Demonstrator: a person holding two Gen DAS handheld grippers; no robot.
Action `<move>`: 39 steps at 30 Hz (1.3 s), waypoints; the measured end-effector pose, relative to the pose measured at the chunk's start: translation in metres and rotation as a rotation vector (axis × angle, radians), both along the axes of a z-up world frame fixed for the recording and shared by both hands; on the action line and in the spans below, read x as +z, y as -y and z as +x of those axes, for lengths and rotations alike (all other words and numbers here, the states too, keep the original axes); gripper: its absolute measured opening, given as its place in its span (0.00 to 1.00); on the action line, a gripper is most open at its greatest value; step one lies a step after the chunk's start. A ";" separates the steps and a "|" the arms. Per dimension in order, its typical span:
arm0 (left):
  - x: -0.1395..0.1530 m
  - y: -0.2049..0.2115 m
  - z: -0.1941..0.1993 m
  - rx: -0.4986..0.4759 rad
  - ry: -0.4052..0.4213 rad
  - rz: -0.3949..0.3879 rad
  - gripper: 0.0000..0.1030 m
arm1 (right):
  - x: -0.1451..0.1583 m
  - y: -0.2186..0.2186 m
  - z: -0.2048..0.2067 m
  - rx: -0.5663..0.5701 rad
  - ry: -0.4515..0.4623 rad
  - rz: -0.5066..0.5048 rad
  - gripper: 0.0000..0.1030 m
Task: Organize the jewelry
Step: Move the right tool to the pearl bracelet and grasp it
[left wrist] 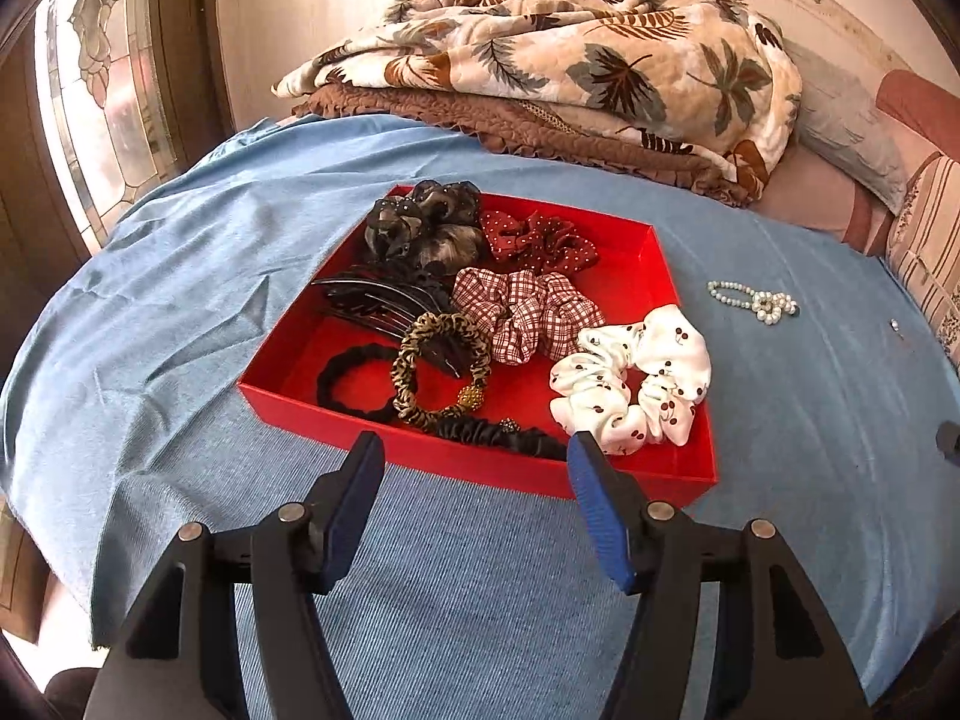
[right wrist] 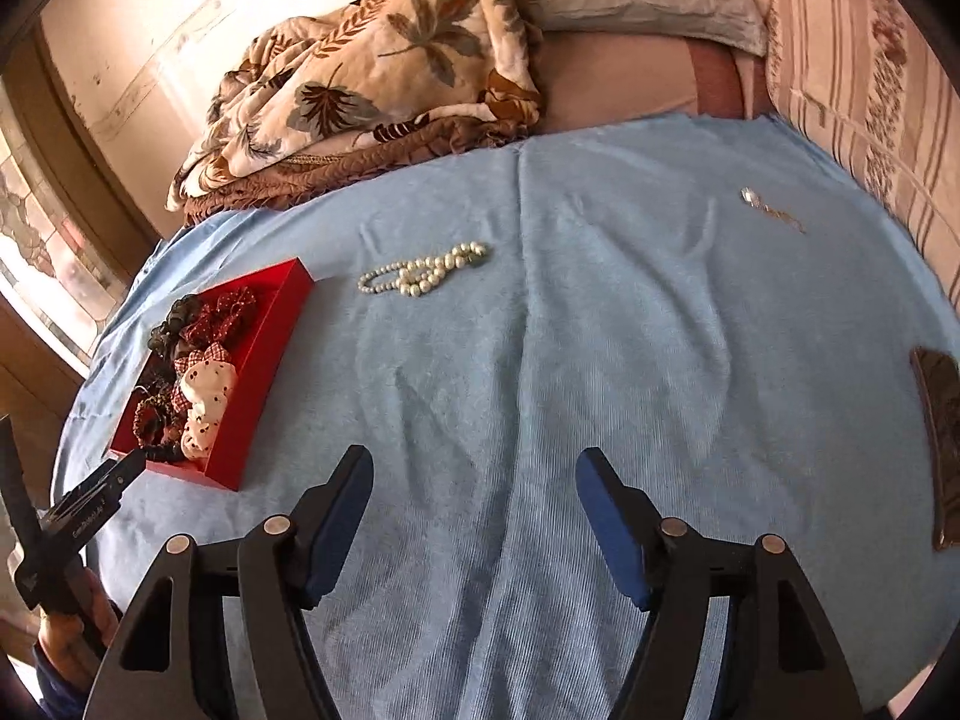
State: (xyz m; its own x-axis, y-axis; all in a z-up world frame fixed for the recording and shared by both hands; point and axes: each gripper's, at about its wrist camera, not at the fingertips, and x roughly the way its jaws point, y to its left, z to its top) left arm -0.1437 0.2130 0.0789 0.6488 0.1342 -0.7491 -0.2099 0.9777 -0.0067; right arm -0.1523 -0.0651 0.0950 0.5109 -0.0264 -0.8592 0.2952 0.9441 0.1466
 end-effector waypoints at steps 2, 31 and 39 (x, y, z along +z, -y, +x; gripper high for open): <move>0.002 0.000 -0.002 0.003 0.003 -0.003 0.61 | 0.000 0.001 0.005 0.004 0.007 -0.013 0.73; 0.002 0.096 0.027 -0.262 -0.029 -0.012 0.62 | -0.084 0.043 0.198 0.017 -0.093 -0.001 0.57; -0.005 0.089 0.027 -0.268 -0.022 -0.020 0.62 | -0.095 0.038 0.167 0.096 -0.225 -0.142 0.58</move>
